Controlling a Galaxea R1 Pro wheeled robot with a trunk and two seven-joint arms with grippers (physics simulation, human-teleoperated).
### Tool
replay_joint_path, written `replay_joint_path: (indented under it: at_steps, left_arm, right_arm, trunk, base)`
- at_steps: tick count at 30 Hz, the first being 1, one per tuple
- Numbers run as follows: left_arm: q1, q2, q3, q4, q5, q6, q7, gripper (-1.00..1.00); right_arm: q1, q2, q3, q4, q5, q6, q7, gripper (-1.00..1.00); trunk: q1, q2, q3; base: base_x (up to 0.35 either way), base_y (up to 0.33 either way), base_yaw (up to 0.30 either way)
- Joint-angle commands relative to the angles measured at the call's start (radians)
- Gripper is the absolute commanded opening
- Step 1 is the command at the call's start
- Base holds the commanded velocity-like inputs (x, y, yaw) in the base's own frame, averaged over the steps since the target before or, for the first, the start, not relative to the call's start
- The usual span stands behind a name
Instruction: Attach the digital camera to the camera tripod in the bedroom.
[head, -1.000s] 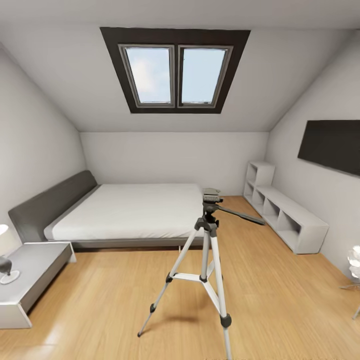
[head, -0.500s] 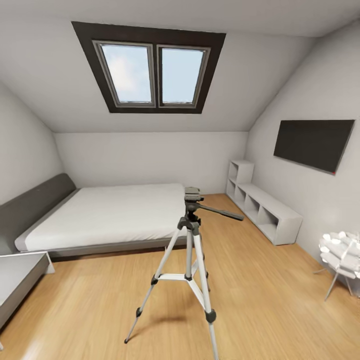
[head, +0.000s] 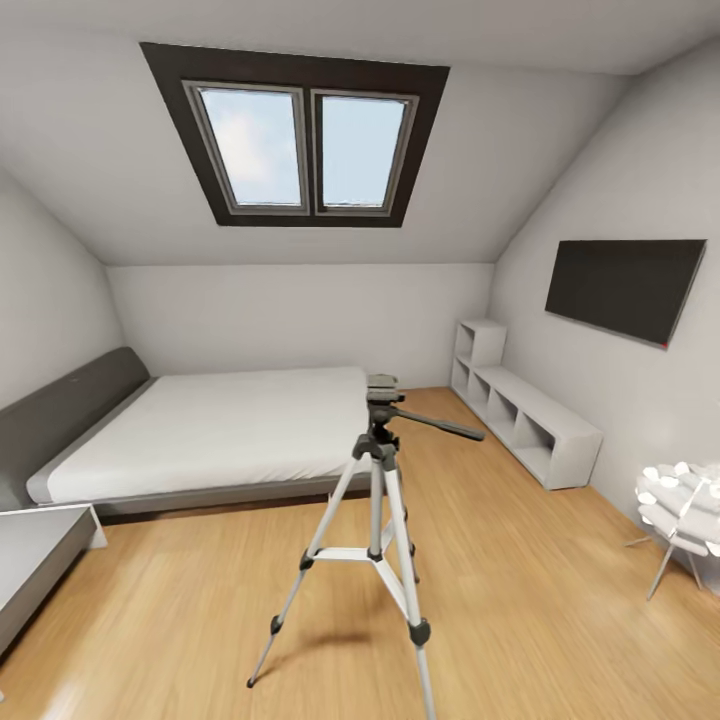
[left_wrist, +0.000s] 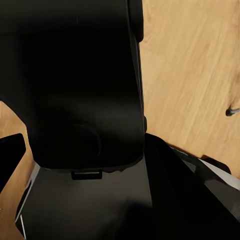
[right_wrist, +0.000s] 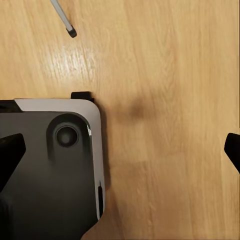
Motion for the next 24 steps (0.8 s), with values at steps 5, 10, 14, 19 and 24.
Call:
replay_joint_path:
  at_steps: [5, 10, 14, 19, 24]
  left_arm:
    - [0.000, 0.002, -0.008, 0.001, 0.007, -0.001, -0.004, -1.00]
    - [0.000, 0.002, -0.008, 0.001, 0.008, -0.001, -0.005, -1.00]
    - [0.000, 0.001, -0.008, 0.001, 0.008, -0.001, -0.005, -1.00]
    - [0.000, 0.001, -0.008, 0.001, 0.008, -0.001, -0.004, -1.00]
    - [0.000, 0.001, -0.008, 0.001, 0.008, -0.001, -0.004, -1.00]
  right_arm:
    - [-0.001, -0.002, -0.009, 0.003, 0.009, -0.006, 0.001, 1.00]
    - [-0.001, -0.002, -0.009, 0.003, 0.008, -0.006, 0.000, 1.00]
    - [-0.001, -0.003, -0.010, 0.003, 0.008, -0.006, -0.001, 1.00]
    - [-0.001, -0.002, -0.009, 0.003, 0.008, -0.006, 0.000, 1.00]
    - [-0.001, -0.003, -0.009, 0.003, 0.008, -0.006, 0.001, 1.00]
  trunk:
    - [0.000, -0.001, 0.000]
    - [0.000, -0.001, 0.000]
    - [0.000, -0.001, 0.000]
    - [0.000, -0.001, 0.000]
    - [0.000, -0.001, 0.000]
  base:
    - [0.055, -0.169, -0.001]
    - [0.075, -0.185, 0.000]
    - [0.011, -0.023, 0.000]
    - [0.004, -0.008, 0.000]
    - [0.156, -0.001, 0.000]
